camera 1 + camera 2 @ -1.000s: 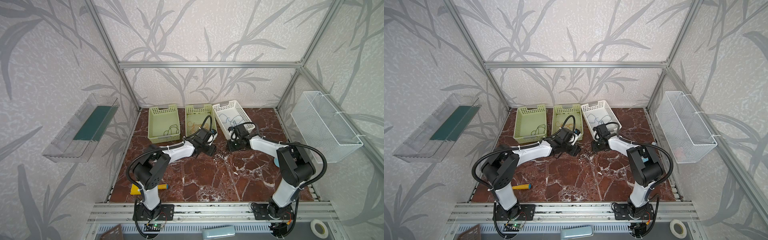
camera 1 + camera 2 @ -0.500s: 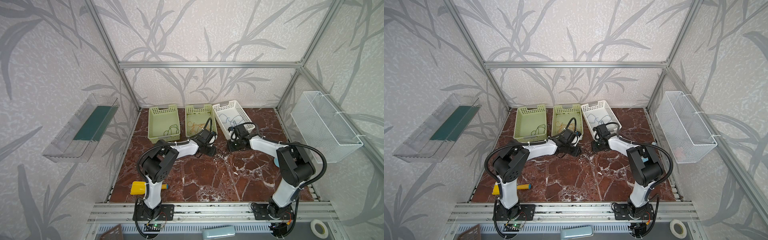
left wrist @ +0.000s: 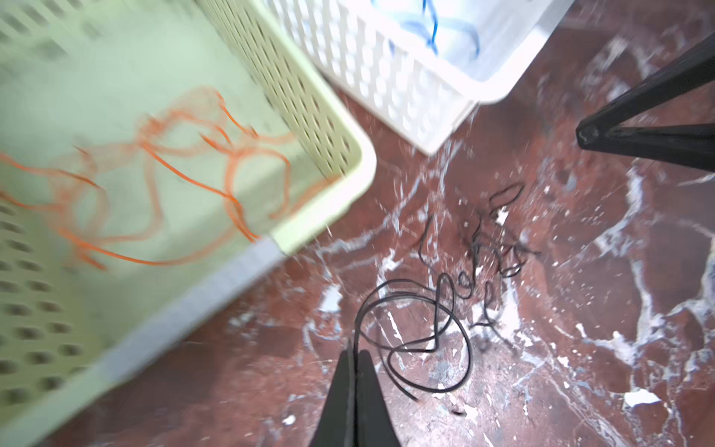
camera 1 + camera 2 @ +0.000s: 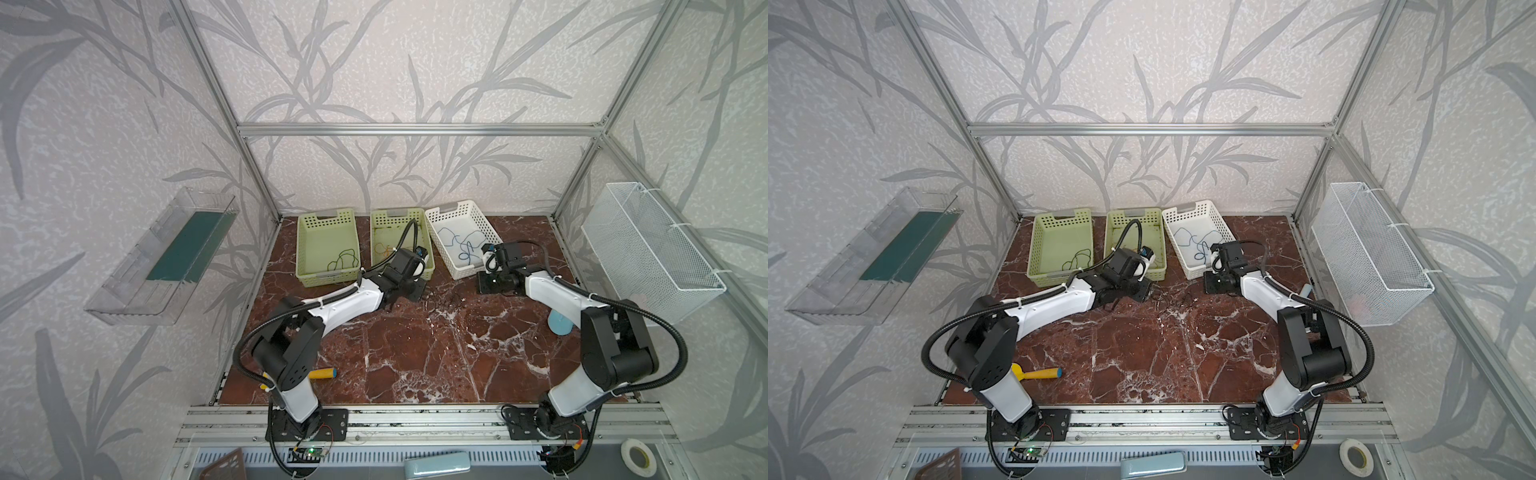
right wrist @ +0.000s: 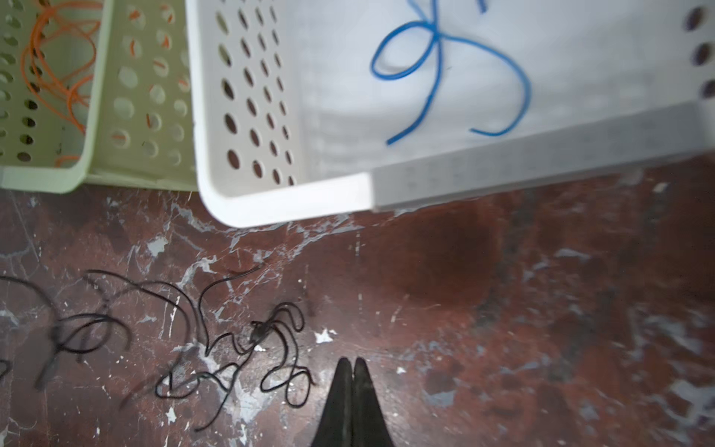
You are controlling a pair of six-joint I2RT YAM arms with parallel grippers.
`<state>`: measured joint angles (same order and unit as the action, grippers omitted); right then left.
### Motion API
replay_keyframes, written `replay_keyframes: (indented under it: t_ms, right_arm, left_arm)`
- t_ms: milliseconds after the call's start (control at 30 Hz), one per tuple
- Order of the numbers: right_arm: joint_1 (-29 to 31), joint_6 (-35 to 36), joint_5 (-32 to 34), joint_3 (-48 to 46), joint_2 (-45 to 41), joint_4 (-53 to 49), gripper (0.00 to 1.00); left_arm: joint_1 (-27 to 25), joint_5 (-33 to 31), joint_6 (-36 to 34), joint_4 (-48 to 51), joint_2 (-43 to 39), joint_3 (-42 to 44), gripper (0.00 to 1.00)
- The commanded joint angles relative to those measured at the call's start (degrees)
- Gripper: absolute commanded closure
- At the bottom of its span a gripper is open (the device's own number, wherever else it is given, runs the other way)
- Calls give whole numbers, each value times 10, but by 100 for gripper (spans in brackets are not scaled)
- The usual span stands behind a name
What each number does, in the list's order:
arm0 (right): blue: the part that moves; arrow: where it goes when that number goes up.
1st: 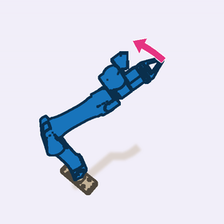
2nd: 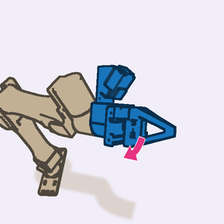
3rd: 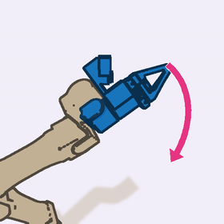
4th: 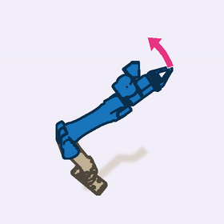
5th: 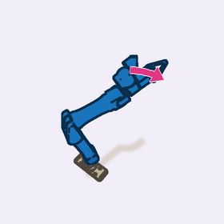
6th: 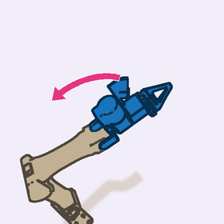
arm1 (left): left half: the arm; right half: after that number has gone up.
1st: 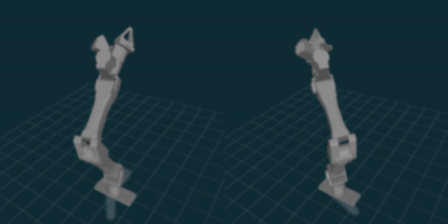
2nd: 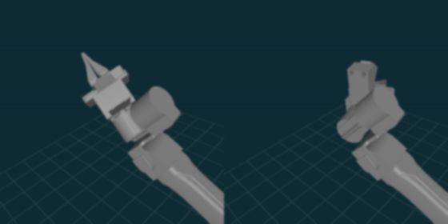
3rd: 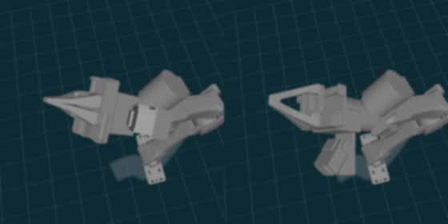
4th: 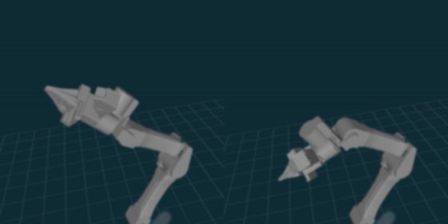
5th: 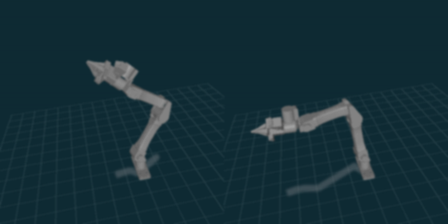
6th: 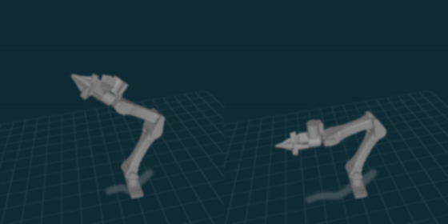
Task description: Untangle the cables
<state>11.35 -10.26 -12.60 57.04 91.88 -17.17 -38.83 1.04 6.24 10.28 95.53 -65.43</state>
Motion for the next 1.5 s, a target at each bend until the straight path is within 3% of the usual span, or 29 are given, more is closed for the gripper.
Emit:
replay_keyframes:
  t_ms: [0,133,167,300,367,467,600,733,900,1233,1367,1467]
  right_arm:
    - [-32,13,-11,-22,-25,-26,100]
    - [-45,29,-31,-29,-41,-29,100]
    - [-44,26,-55,-32,-43,-21,96]
    - [9,11,-61,-34,-43,1,57]
    - [41,3,-53,-29,-37,10,50]
    - [79,-4,-56,-18,-31,24,46]
    - [113,21,-119,-46,-62,110,43]
    - [121,25,-189,-96,-94,201,41]
    - [126,-30,-249,-145,-111,318,39]
    - [158,-60,-263,-131,-89,386,40]
    - [168,-47,-234,-94,-58,332,51]
    - [169,-46,-219,-89,-52,326,69]
  left_arm:
    - [5,-45,-45,7,-36,22,100]
    - [7,-28,-73,3,-72,32,100]
    - [7,-13,-82,-8,-83,38,100]
    - [6,13,-90,-32,-114,48,100]
    - [6,14,-94,-25,-119,43,100]
    - [4,23,-99,-23,-132,41,100]
    - [4,42,-101,-26,-148,39,100]
    - [4,47,-103,-22,-160,26,100]
    - [4,70,-99,-28,-171,16,100]
    - [-1,85,-99,-36,-185,2,100]
    - [-3,86,-100,-39,-194,-3,100]
    - [-3,77,-107,-34,-202,-10,100]
